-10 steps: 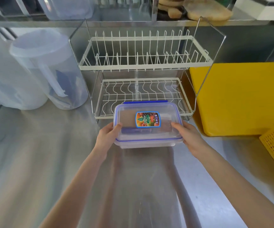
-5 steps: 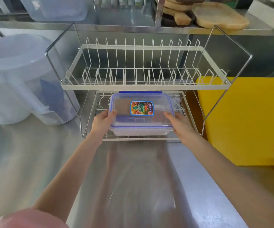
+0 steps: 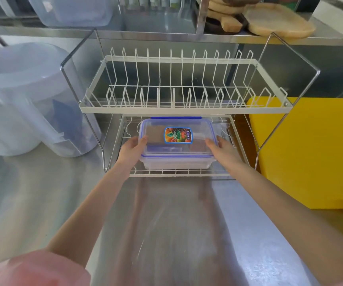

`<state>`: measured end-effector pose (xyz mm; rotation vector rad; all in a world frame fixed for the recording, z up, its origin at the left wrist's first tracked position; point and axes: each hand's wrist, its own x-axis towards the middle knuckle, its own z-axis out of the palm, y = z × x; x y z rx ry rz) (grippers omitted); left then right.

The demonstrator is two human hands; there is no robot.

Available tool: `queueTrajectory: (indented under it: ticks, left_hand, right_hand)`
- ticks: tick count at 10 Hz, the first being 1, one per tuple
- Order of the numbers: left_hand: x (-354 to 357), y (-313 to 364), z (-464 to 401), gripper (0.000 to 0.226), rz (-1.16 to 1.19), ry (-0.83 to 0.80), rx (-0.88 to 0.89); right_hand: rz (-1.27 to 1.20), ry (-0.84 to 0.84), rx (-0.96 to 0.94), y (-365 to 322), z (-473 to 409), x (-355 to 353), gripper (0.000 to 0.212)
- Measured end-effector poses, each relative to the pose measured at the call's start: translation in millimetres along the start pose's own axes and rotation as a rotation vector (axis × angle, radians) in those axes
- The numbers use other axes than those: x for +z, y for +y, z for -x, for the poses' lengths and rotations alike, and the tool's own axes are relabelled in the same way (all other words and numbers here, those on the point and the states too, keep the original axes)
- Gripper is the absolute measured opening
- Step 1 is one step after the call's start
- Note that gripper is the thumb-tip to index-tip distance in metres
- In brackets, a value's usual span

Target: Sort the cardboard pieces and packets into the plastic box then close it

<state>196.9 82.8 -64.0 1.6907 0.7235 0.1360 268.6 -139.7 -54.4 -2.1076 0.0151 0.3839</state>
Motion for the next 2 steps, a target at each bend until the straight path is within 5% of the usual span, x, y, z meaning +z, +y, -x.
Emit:
queueTrajectory:
  ticks: [2]
  left_hand:
    - [-6.9,14.5,30.4,0.06,-0.249,-0.014,0.08]
  right_hand:
    - [0.323,0.011,-0.143,-10.9,32.2,-10.7,0.061]
